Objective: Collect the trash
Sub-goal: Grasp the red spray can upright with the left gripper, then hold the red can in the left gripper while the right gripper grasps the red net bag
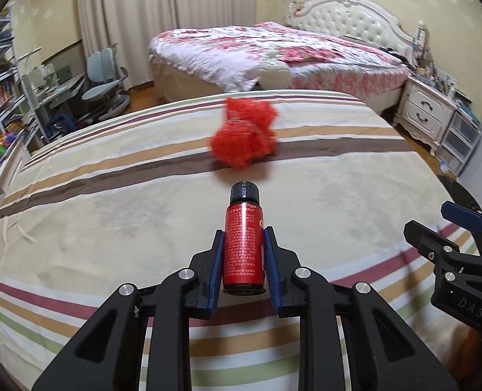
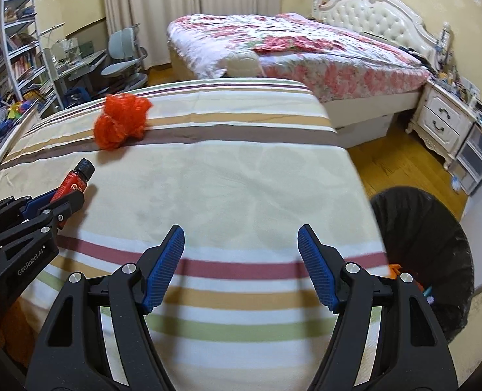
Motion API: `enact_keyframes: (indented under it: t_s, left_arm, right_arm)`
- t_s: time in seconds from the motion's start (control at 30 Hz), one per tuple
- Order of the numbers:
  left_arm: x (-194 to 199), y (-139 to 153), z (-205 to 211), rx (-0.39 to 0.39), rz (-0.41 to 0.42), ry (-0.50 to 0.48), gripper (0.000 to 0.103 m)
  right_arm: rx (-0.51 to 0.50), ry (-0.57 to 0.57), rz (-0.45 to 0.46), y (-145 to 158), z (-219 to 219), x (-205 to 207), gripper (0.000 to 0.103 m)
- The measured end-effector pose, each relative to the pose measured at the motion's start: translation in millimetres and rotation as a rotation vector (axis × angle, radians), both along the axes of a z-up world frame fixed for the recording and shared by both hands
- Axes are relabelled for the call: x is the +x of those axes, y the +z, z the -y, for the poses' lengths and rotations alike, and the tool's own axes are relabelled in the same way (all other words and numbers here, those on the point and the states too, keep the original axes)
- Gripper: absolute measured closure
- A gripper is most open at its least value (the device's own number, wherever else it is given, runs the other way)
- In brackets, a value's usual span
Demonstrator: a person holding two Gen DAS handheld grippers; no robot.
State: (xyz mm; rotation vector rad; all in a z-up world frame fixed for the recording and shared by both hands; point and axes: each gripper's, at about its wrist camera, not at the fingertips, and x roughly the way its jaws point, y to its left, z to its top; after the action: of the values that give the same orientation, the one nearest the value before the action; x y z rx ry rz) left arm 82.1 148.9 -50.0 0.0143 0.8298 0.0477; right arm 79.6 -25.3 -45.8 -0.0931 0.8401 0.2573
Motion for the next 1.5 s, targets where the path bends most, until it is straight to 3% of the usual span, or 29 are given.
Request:
enact_keyframes:
  t_s: [0.4, 0.7, 0.9, 0.97, 1.17, 1.5]
  left_arm:
    - [4, 2, -107, 0.012, 0.015, 0.219, 0.078]
    - [9, 4, -148, 0.021, 0.026, 0.278, 0.078]
    - [10, 2, -151, 0.007, 0.027, 0.278, 0.078]
    - [9, 3, -149, 0.002, 0.029, 0.273, 0.078]
    - [8, 10, -136, -0.008, 0.043, 0.248, 0.078]
    - [0, 24, -83, -0.022, 0.078, 0.16, 0.078]
  right_arm:
    - [0.06, 0.116, -0.014, 12, -100, 34, 0.028]
    - [0.064, 0.051, -0.034, 7, -140, 73, 0.028]
    - [0.075, 0.002, -0.082, -3, -148, 95, 0.029]
    - [0.082, 0.003, -0.089, -5, -147, 95, 0.039]
    - [0.08, 0.039, -0.079, -2, -140, 81, 0.052]
    - [0.067, 0.051, -0.041, 6, -88, 37, 0.053]
